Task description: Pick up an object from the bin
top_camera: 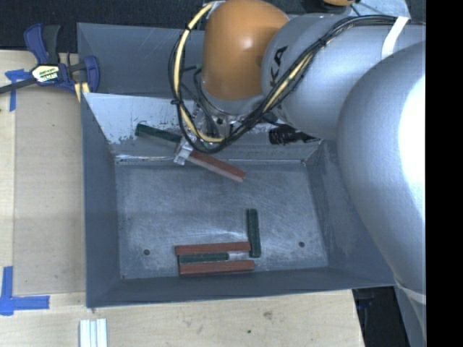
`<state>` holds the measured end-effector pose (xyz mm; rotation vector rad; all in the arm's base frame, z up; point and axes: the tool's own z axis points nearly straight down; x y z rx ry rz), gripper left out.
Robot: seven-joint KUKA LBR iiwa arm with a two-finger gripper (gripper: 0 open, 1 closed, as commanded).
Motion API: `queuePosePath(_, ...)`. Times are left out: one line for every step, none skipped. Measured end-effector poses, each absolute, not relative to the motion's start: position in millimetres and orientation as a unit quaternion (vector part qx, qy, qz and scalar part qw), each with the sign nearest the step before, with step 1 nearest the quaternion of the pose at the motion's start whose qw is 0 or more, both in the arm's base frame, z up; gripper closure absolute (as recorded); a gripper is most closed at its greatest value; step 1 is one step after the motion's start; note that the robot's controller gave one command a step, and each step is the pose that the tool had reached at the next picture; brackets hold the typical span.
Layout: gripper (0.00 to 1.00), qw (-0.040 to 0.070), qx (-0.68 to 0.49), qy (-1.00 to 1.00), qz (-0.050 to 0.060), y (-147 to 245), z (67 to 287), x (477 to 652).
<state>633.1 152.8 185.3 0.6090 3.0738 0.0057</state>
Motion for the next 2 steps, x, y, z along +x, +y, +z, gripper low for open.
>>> queuePosePath(1.0,-0.003,0.194,0.981,-0.002,152,109,630.8)
queuePosePath(1.0,0.005,0.194,0.981,0.002,152,198,635.8)
